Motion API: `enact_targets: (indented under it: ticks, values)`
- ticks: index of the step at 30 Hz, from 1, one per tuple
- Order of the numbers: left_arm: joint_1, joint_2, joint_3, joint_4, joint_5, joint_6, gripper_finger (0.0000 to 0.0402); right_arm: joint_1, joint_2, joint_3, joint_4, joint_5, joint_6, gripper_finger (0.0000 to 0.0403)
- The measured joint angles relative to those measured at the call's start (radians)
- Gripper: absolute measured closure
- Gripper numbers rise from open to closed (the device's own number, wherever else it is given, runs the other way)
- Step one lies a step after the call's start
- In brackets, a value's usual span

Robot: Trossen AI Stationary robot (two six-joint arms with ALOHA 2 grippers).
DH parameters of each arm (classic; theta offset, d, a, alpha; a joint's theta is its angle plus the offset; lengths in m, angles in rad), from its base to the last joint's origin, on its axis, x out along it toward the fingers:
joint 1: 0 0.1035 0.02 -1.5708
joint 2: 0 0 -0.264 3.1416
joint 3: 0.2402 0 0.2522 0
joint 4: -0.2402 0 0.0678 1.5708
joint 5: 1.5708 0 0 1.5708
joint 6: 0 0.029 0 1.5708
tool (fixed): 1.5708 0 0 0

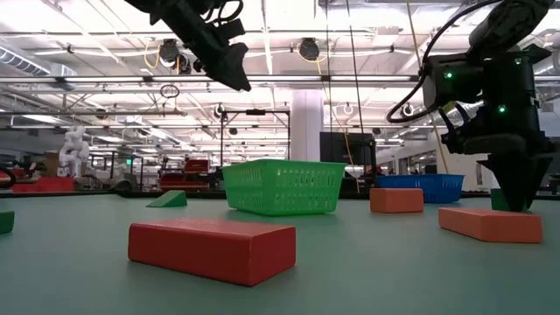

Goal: Sort & place blocks by color
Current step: Put the green block into the green bin

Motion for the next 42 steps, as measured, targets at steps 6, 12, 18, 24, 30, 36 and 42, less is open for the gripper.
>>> enact_targets:
  ticks: [6, 12, 18, 24, 30, 36, 42]
  values:
    - [0.000, 0.000, 0.000, -0.056, -0.001, 0.008, 0.0172, 0.000, 0.000, 0.000, 0.000, 0.004, -0.027, 0.0280]
    - [0.004, -0.027, 0.001, -0.135, -0.004, 0.006, 0.0172, 0.005, -0.005, 0.003, -0.001, 0.026, -0.060, 0.0280]
    - [0.000, -0.036, 0.002, -0.142, -0.004, -0.008, 0.0172, 0.004, -0.043, 0.073, 0.039, 0.049, -0.090, 0.0280]
    - [0.001, -0.038, 0.001, -0.200, -0.004, -0.017, 0.0172, 0.033, -0.091, 0.126, 0.413, -0.001, -0.226, 0.0280]
    - [0.001, -0.039, 0.001, -0.205, -0.004, -0.022, 0.0172, 0.059, -0.062, 0.127, 0.834, -0.066, -0.336, 0.0280]
    - [0.001, -0.038, 0.001, -0.188, -0.004, -0.028, 0.0172, 0.086, 0.096, 0.127, 1.008, -0.083, -0.369, 0.0278]
    - [0.001, -0.038, 0.001, -0.175, -0.004, -0.030, 0.0172, 0.114, 0.255, 0.127, 1.210, -0.137, -0.370, 0.0277]
